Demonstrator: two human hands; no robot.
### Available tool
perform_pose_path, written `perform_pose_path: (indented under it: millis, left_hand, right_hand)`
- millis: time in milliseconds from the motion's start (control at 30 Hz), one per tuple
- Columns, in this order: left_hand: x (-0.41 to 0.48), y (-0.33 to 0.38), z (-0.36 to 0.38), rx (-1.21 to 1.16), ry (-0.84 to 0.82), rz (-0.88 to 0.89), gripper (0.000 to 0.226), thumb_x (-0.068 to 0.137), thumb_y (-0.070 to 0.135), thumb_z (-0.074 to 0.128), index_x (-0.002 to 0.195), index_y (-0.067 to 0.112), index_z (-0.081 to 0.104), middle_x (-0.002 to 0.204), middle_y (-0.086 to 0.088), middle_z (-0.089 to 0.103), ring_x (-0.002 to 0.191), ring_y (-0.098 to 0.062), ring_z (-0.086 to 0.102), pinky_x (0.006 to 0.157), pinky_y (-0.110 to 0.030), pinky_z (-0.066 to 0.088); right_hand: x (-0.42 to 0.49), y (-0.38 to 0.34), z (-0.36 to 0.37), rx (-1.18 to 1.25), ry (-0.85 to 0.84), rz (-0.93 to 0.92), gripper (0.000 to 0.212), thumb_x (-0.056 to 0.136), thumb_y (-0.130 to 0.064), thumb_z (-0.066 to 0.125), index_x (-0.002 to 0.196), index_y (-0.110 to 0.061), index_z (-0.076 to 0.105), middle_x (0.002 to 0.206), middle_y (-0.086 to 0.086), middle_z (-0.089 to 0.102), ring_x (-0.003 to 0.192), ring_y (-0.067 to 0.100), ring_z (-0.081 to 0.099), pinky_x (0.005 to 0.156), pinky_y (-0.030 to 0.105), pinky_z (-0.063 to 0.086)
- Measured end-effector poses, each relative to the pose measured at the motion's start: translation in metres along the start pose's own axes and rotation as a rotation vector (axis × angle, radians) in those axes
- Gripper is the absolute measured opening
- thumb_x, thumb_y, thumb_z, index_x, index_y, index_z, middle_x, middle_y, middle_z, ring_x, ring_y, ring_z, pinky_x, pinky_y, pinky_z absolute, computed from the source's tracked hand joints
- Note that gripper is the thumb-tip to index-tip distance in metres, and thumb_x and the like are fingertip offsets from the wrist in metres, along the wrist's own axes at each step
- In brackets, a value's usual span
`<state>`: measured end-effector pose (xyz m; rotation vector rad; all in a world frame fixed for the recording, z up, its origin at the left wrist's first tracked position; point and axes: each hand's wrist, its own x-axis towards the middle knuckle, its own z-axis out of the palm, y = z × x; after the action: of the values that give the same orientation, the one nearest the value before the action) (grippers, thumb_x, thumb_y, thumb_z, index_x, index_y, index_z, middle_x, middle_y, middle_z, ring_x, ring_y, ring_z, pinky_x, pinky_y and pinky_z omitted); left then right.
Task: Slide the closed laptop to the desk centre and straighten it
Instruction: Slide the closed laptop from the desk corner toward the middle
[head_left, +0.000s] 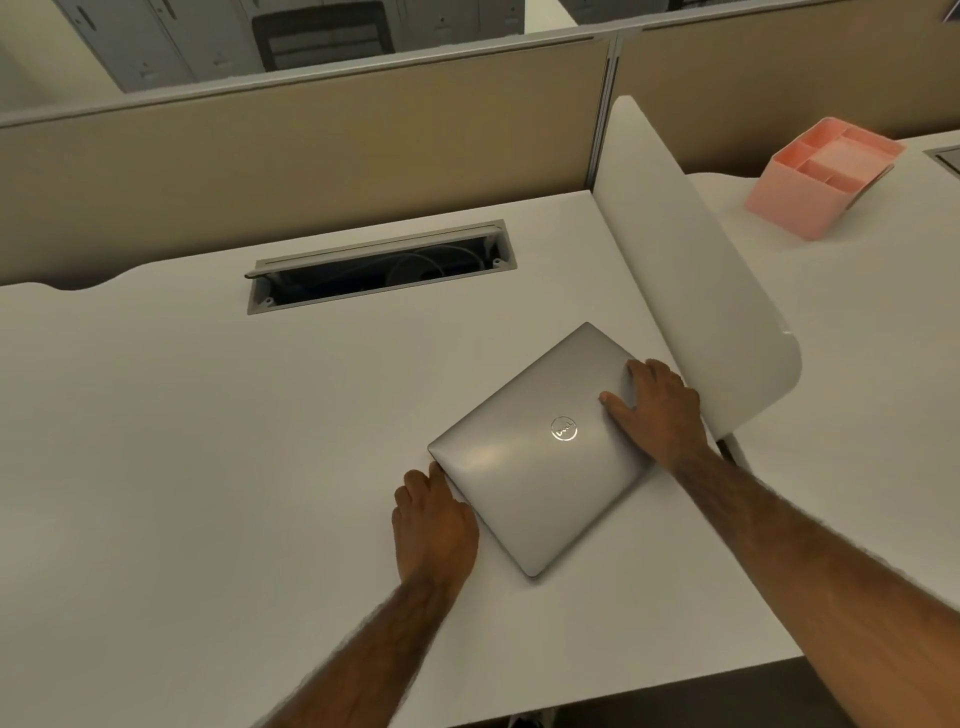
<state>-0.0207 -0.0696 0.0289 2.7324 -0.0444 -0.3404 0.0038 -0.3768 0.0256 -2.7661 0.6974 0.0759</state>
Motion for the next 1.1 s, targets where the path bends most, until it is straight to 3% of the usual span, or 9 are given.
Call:
perform_pose_path:
  millis: [133, 267, 367, 600, 767, 1100]
  left_hand:
    - [0.002, 0.019, -0.005, -0.265, -0.096, -0.176, 0.033, 0.088, 0.016, 0.044, 0.12, 0.015, 0.05, 0.109, -0.001, 0.043, 0.111, -0.027, 0.048, 0.082, -0.04, 0.045]
    - [0.006, 0.034, -0.002, -0.636, -0.151, -0.402, 0.046, 0.076, 0.026, 0.044, 0.118, 0.013, 0.056, 0.116, -0.009, 0.055, 0.102, -0.033, 0.061, 0.091, -0.049, 0.056]
    - [0.003, 0.042, 0.001, -0.758, -0.111, -0.49, 0.043, 0.081, 0.019, 0.046, 0.122, 0.014, 0.056, 0.119, -0.011, 0.054, 0.101, -0.035, 0.062, 0.092, -0.049, 0.056]
    - [0.006, 0.043, 0.009, -0.902, 0.008, -0.57, 0.045, 0.086, 0.002, 0.056, 0.13, 0.012, 0.055, 0.122, -0.013, 0.06, 0.106, -0.033, 0.064, 0.095, -0.048, 0.054]
    - [0.007, 0.036, 0.011, -0.976, 0.025, -0.568, 0.048, 0.084, 0.0, 0.056, 0.129, 0.017, 0.056, 0.121, -0.01, 0.062, 0.102, -0.029, 0.065, 0.096, -0.048, 0.055]
    - [0.012, -0.005, -0.012, -1.021, 0.059, -0.573, 0.055, 0.084, 0.003, 0.058, 0.136, 0.021, 0.052, 0.118, -0.012, 0.063, 0.1, -0.03, 0.067, 0.093, -0.049, 0.057]
  right_hand:
    - [0.01, -0.001, -0.01, 0.001, -0.071, 0.064, 0.073, 0.092, -0.065, 0.059, 0.142, -0.013, 0.048, 0.134, 0.018, 0.058, 0.127, 0.04, 0.053, 0.099, 0.051, 0.045]
    - [0.022, -0.001, -0.017, 0.077, -0.126, 0.135, 0.082, 0.087, -0.067, 0.066, 0.144, -0.01, 0.05, 0.14, 0.018, 0.053, 0.134, 0.04, 0.048, 0.104, 0.051, 0.042]
    - [0.032, 0.0, -0.02, 0.155, -0.164, 0.194, 0.083, 0.082, -0.066, 0.072, 0.14, -0.009, 0.055, 0.141, 0.019, 0.051, 0.135, 0.041, 0.046, 0.107, 0.051, 0.041]
    - [0.047, 0.005, -0.016, 0.352, -0.176, 0.27, 0.088, 0.062, -0.062, 0.091, 0.131, -0.012, 0.068, 0.134, 0.018, 0.061, 0.126, 0.039, 0.057, 0.103, 0.051, 0.052]
    - [0.049, 0.012, -0.004, 0.444, -0.154, 0.287, 0.11, 0.034, -0.079, 0.079, 0.125, -0.017, 0.07, 0.129, 0.013, 0.064, 0.119, 0.035, 0.063, 0.098, 0.051, 0.057]
    - [0.046, -0.03, 0.011, 0.479, -0.149, 0.233, 0.104, 0.034, -0.081, 0.081, 0.117, -0.02, 0.072, 0.118, 0.012, 0.071, 0.109, 0.033, 0.068, 0.092, 0.05, 0.06]
